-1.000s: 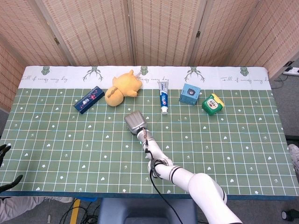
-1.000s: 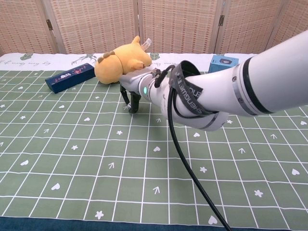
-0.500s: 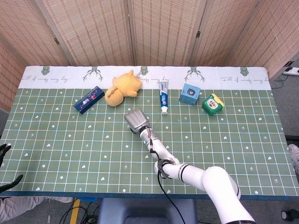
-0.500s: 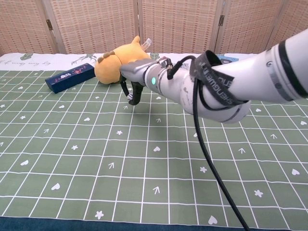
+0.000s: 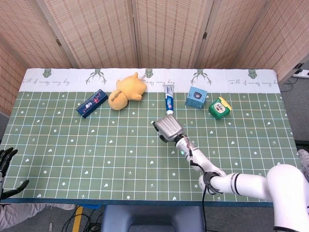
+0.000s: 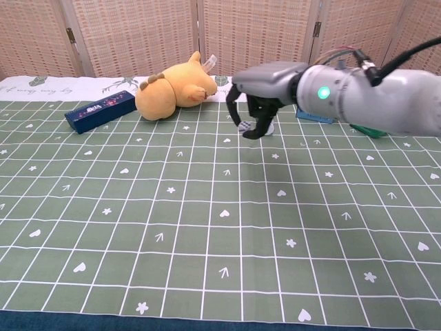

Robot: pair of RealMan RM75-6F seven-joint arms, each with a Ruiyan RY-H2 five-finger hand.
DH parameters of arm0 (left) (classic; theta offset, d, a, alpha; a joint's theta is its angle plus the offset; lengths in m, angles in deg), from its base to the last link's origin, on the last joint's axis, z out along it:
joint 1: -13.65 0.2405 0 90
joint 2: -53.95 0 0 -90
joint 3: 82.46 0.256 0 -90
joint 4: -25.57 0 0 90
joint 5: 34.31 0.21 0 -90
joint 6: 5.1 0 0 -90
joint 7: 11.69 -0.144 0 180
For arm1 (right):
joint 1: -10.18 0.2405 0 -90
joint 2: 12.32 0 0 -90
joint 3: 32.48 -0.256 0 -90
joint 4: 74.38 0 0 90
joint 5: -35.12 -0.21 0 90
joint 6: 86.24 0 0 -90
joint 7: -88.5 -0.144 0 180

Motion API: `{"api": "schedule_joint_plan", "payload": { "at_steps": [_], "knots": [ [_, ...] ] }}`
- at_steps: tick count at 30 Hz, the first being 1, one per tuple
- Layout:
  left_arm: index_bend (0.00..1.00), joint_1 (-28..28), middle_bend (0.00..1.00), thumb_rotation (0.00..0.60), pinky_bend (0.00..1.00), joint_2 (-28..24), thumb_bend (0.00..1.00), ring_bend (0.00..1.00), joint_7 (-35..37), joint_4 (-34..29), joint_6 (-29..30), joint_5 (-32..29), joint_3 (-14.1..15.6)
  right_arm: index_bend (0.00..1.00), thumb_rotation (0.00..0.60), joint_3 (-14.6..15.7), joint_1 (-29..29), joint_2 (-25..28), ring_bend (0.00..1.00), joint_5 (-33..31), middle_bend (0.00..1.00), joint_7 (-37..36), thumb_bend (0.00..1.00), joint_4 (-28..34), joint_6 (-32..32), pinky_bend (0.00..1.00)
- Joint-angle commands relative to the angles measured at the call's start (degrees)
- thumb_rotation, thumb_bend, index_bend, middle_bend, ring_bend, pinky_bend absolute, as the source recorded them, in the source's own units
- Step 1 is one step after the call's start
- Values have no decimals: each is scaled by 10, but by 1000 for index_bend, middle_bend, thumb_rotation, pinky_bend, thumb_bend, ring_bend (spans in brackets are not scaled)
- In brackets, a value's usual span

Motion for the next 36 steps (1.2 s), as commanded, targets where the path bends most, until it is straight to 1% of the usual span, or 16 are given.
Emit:
{"api": "schedule_joint_plan", "payload": {
  "at_steps": [1,4,6,8,10,12,13,14,16,22,27,32,36],
  "knots": [
    [130,-5,114,600,183,1,204,90,-7,-8,-1,7,0,705,600,26,-29,35,1000,20,1000,-11,308,33,20,1000],
    [130,-9,114,600,183,1,204,90,-15,-17,-3,13,0,705,600,28,-43,42,1000,37,1000,-29,309,41,35,1000],
    [130,-11,114,600,183,0,204,90,-19,-21,-3,16,0,705,600,22,-55,39,1000,73,1000,-59,308,39,58,1000],
    [130,-11,114,600,183,0,204,90,-21,-23,-2,16,0,705,600,17,-68,31,1000,122,1000,-97,308,32,89,1000],
    [130,-10,114,600,183,-1,204,90,-22,-24,-2,13,-1,694,600,9,-86,20,1000,185,1000,-157,308,20,138,1000],
    [130,-10,114,600,183,-2,204,90,-22,-24,-3,10,-1,536,600,6,-100,13,1000,231,1000,-210,308,6,171,1000],
    [130,-10,114,600,183,-2,204,90,-22,-24,-3,9,-1,323,600,5,-104,13,1000,243,1000,-229,308,2,179,1000],
    [130,-10,114,600,183,-2,204,90,-22,-24,-3,8,-1,147,600,3,-108,14,1000,256,1000,-250,308,-1,186,1000],
    [130,-10,114,600,183,-2,204,90,-23,-25,-4,8,-1,5,600,0,-113,15,1000,266,1000,-269,308,-5,193,1000],
    [130,-13,114,600,183,-2,204,90,-26,-27,-7,9,0,0,600,0,-124,23,1000,279,1000,-275,311,-6,192,1000],
    [130,-15,114,600,183,-3,204,91,-28,-28,-10,8,0,0,600,4,-133,46,1000,272,1000,-252,311,14,176,1000],
    [130,-17,114,600,183,-5,204,90,-26,-29,-12,6,-1,0,600,17,-147,102,1000,251,1000,-194,314,67,153,1000],
    [130,-17,114,600,183,-5,204,90,-24,-27,-13,3,-2,0,600,31,-173,155,1000,241,972,-151,315,123,164,1000]
  ]
}}
